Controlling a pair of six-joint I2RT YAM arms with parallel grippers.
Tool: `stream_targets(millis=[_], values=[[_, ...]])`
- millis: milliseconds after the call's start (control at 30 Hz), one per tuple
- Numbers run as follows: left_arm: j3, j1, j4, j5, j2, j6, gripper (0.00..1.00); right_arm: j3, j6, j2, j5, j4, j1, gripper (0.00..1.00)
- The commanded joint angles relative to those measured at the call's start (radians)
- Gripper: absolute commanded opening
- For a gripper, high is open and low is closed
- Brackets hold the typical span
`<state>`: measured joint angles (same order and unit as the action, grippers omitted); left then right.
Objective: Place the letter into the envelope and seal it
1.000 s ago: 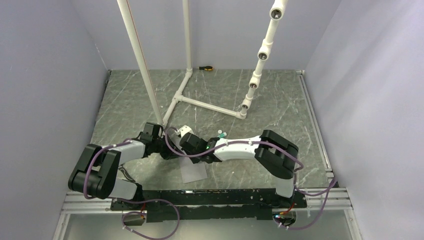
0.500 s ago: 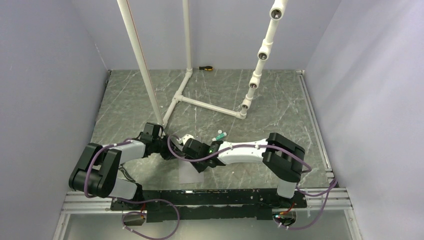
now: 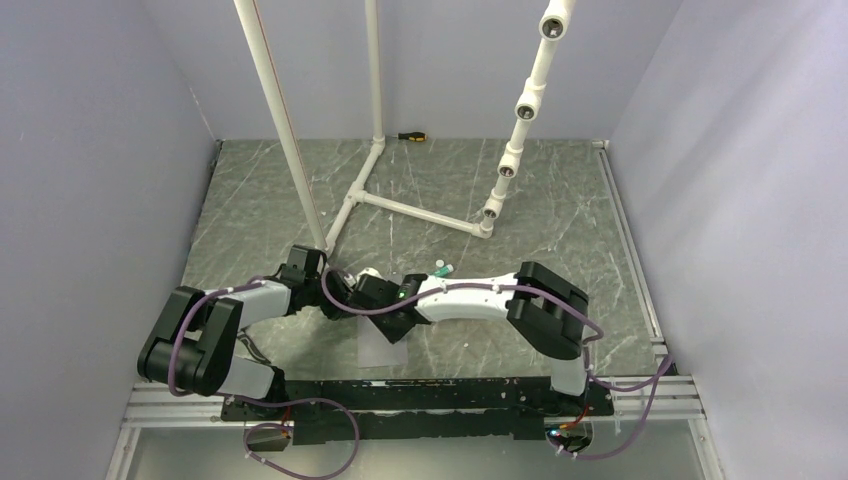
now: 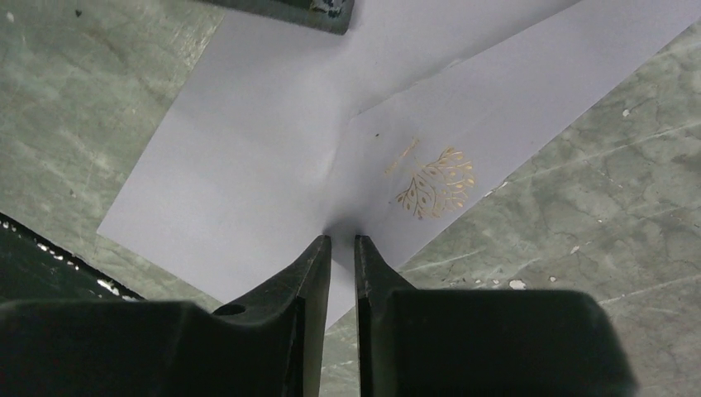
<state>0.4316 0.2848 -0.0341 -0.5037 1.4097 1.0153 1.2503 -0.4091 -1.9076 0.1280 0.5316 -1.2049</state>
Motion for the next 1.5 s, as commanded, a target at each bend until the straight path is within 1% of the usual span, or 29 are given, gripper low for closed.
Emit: stream_targets(millis=[0, 100, 267, 667, 1000, 1267, 1467], values=[[-0.035, -0.002, -0.128, 0.122, 0.015, -0.040, 0.03, 0.015, -0.032, -0.109, 0.080, 0.024, 0.037, 0.18], [-0.032, -0.003, -0.130, 0.123, 0.015, -0.044, 0.03, 0.036, -0.027, -0.114, 0.081, 0.003, 0.050, 0.16], [-0.028, -0.006, -0.134, 0.123, 0.018, -0.047, 0.03, 0.081, -0.018, -0.139, 0.060, -0.029, 0.054, 0.16], [-0.037, -0.015, -0.127, 0.117, 0.016, -0.045, 0.03, 0.124, -0.027, -0.173, 0.040, -0.023, 0.073, 0.16], [-0.039, -0.016, -0.121, 0.118, 0.023, -0.038, 0.03, 0.216, -0.041, -0.236, 0.075, 0.062, 0.073, 0.18], [-0.043, -0.018, -0.116, 0.117, 0.026, -0.037, 0.03, 0.232, -0.054, -0.265, 0.094, 0.081, 0.078, 0.18], [-0.045, -0.021, -0.113, 0.116, 0.034, -0.036, 0.03, 0.276, -0.071, -0.314, 0.111, 0.111, 0.096, 0.21]])
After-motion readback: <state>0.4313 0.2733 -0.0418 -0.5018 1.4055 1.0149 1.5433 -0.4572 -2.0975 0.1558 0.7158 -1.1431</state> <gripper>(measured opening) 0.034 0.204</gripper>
